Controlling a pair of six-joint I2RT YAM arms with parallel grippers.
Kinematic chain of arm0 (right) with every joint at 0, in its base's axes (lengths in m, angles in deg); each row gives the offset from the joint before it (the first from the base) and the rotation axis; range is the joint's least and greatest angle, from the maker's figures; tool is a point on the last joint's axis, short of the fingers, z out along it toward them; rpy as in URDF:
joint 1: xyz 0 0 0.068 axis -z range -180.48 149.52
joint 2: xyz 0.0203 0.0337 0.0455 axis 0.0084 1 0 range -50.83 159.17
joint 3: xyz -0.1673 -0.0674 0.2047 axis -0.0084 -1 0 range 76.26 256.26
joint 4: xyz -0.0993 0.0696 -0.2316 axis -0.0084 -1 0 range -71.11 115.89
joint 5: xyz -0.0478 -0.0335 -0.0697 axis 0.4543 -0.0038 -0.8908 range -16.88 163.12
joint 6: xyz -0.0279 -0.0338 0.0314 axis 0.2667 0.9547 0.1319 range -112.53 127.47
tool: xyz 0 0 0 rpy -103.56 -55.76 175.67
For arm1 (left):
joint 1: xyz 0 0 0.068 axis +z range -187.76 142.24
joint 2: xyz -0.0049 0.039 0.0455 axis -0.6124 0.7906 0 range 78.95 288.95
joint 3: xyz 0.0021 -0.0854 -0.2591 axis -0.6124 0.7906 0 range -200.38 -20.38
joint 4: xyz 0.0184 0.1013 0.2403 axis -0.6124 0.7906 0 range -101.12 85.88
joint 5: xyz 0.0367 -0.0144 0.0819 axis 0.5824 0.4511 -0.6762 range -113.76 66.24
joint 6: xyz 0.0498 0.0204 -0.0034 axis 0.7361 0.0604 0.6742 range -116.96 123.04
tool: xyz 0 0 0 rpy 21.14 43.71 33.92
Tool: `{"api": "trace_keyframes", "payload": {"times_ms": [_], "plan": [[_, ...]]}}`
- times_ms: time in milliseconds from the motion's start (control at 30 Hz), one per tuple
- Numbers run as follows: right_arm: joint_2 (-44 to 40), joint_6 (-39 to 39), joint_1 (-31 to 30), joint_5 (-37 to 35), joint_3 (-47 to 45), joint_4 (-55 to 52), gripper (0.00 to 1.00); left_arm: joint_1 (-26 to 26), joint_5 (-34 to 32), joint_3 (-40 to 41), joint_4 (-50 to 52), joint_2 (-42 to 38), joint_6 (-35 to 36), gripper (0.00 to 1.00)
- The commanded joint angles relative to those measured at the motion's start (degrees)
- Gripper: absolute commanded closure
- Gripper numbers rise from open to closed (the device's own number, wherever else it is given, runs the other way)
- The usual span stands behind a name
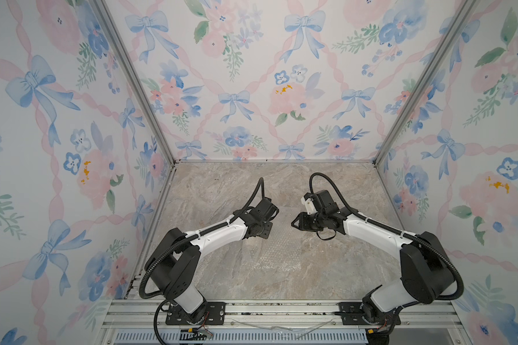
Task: Unwrap the vase from the bubble wrap
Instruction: Unwrap the bubble wrap at the center of the board.
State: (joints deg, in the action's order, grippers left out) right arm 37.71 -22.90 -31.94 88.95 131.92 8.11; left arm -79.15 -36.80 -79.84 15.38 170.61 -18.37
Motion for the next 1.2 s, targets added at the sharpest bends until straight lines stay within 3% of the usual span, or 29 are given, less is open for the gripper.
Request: {"api": "trace_keyframes", "payload": {"times_ms": [0, 800, 967, 1167], "plan": [[0.9, 0.9, -0.6, 0.4, 1.4, -0.6, 0.64, 2.2, -0.2, 2.2, 1.9, -1.1, 0.5, 0.62], [3.8, 0.9, -3.4, 1.0, 4.3, -0.7, 0.64, 21.8, -0.6, 8.1, 1.9, -10.2, 0.3, 0.58], [3.5, 1.1, -3.6, 1.0, 4.7, -0.8, 0.63, 24.7, -3.8, 8.6, 0.8, -14.5, -0.7, 0.58], [4.5, -0.4, -3.9, 4.6, 6.5, 2.0, 0.62, 25.0, 4.6, 8.5, -0.7, -21.7, 0.1, 0.51]]}}
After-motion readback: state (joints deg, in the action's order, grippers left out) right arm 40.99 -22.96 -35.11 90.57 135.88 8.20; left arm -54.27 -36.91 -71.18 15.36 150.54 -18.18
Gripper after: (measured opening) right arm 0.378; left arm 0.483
